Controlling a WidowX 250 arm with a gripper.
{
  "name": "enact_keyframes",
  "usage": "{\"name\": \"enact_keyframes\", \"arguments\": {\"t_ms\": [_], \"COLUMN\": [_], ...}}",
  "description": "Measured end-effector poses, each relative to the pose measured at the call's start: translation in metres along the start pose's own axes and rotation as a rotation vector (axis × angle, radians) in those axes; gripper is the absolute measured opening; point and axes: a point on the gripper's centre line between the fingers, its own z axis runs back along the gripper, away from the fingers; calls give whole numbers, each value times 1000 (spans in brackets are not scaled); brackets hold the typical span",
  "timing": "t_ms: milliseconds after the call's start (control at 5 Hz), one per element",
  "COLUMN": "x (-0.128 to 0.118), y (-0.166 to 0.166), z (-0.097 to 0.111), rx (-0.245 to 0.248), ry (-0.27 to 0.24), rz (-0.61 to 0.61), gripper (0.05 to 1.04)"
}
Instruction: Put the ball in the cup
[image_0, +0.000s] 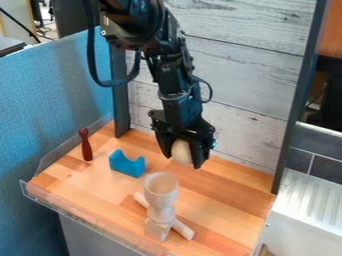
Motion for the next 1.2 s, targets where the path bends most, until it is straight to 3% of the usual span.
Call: {"name": "enact_keyframes", "arguments": {"t_ms": [600, 1200], "x": [-15, -39], "y": [16, 25], "z": [5, 4], "rx": [35, 12], "ry": [91, 94], "rz": [-8, -39], "gripper": [808, 808]}}
